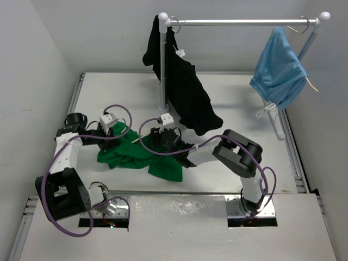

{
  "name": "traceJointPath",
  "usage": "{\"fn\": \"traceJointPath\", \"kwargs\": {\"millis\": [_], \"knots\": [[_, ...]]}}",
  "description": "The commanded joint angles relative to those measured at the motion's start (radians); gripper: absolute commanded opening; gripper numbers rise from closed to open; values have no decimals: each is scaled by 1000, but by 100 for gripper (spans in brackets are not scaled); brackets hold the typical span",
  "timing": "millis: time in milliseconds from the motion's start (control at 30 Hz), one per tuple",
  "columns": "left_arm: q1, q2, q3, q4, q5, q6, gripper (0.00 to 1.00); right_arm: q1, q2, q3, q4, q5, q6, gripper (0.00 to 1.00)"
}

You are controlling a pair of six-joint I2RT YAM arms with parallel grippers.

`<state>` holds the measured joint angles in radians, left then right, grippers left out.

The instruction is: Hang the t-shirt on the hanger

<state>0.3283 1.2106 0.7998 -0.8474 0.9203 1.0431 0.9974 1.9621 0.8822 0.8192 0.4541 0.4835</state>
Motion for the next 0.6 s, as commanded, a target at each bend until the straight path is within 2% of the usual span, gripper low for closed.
{"fn": "traceJointPath", "kwargs": {"millis": [0,167,333,567], "knots": [[9,-8,26,-10,55,40,0,3,66,79,-110,57,17,52],[9,-8,36,-5,55,35,0,3,90,103,-143,72,3,50],[9,1,39,22,43,8,0,3,74,35,-118,66,27,51],[9,3,42,31,28,-2,0,3,70,31,-81,-35,50,51]]}}
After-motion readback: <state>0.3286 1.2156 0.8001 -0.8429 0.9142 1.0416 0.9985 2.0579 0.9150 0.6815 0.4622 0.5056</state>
